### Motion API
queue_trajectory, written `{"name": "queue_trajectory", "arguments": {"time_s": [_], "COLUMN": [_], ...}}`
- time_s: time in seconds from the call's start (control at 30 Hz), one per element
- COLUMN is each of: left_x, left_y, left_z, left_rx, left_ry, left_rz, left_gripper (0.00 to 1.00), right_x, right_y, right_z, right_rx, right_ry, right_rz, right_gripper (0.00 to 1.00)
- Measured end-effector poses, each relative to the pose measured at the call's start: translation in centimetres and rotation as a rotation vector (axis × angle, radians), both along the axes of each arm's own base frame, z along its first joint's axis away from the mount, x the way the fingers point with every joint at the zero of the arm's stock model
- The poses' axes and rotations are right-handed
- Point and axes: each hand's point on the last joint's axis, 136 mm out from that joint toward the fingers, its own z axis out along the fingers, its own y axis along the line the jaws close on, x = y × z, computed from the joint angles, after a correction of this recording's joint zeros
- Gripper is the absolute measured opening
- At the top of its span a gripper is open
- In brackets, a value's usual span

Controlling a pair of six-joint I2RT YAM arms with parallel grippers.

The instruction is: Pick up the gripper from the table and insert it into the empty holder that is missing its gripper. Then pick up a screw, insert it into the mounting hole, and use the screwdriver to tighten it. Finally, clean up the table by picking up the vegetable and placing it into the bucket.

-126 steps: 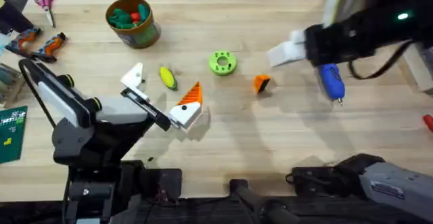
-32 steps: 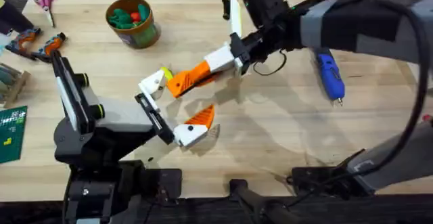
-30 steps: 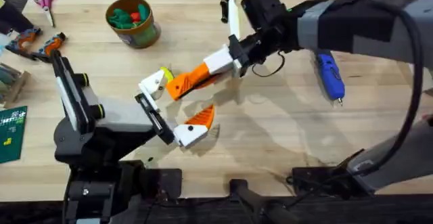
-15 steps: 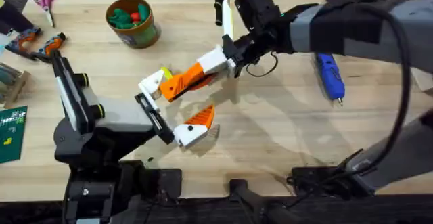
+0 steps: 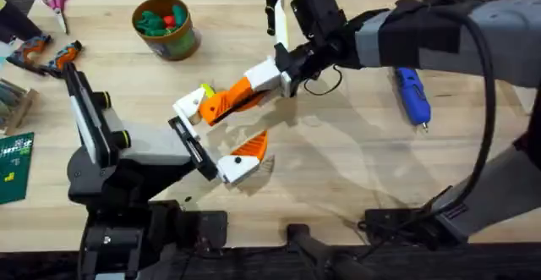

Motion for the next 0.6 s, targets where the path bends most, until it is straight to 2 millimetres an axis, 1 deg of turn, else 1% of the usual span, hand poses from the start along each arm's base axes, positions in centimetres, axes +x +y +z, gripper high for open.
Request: {"name": "queue_trajectory", "arguments": {"time_s": [0.23, 0.6], "left_x": [0.5, 0.7], "left_y": [0.4, 0.6], "left_z": [0.0, 0.0], "left_rx": [0.007, 0.007], "left_ry": [-0.007, -0.007], "left_rz": [0.033, 0.051], "left_gripper": [0.985, 0.985], "right_x": [0.4, 0.0], "right_y": [0.8, 1.4], "right_z": [0.2, 0.0], "right_rx": [0.001, -0.041], "right_ry": [-0.020, 0.034], "right_rz": [-0.009, -0.012], "right_gripper": [0.010, 0.009]}}
